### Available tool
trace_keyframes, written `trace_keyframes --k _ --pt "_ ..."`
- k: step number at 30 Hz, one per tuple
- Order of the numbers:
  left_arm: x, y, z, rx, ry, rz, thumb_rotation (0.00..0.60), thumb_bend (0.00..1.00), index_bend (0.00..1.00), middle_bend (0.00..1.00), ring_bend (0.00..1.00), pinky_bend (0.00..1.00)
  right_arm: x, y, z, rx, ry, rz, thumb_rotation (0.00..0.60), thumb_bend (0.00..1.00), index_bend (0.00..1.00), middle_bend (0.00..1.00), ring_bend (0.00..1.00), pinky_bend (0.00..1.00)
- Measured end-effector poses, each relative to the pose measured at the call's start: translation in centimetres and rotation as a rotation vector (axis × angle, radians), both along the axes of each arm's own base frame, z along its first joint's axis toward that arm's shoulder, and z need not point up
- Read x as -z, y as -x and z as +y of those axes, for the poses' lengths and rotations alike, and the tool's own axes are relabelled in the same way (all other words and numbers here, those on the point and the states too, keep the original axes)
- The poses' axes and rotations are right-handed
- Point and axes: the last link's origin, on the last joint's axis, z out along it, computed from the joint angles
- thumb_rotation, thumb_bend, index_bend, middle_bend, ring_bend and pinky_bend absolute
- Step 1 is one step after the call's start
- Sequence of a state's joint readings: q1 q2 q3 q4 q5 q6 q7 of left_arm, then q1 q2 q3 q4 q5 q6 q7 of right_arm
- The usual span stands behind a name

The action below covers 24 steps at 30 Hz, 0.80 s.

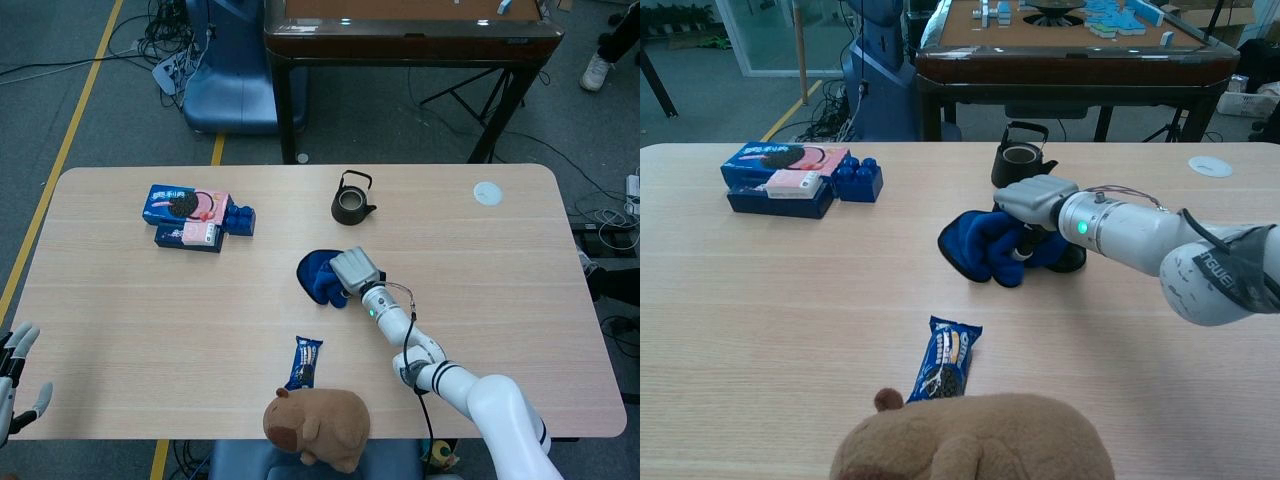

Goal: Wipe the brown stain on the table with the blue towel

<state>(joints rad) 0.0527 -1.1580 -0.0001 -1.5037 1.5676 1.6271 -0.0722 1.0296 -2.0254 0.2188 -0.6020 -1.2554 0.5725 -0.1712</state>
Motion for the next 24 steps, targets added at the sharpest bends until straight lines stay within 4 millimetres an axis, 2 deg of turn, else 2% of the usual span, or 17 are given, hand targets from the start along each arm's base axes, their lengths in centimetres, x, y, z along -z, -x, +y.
trace_keyframes --k 9,12,17,24 --pt "0.0 0.0 0.0 -0.002 0.0 0.001 0.6 0.36 0.07 0.05 0.04 0.05 1.5 -3.0 3.3 -0.107 -0.111 -0.062 0.6 0.71 0.57 0.58 0.53 0.62" --pt "0.0 0.0 0.0 -0.002 0.0 0.0 0.6 0.36 0.07 0.05 0.04 0.05 1.3 -3.2 3.8 -0.137 -0.119 -0.062 0.6 0.71 0.58 0.59 0.55 0.64" --pt "0.1 0.0 0.0 0.001 0.002 0.0 0.6 0.36 0.07 0.05 0.04 0.05 0.8 -2.4 3.1 -0.131 -0.094 -0.026 0.6 0.71 0.6 0.61 0.56 0.66" --pt "0.1 0.0 0.0 0.003 0.004 -0.001 0.6 0.36 0.07 0.05 0.04 0.05 -0.5 -0.2 0.7 -0.069 -0.014 0.041 0.6 0.71 0.62 0.62 0.58 0.68"
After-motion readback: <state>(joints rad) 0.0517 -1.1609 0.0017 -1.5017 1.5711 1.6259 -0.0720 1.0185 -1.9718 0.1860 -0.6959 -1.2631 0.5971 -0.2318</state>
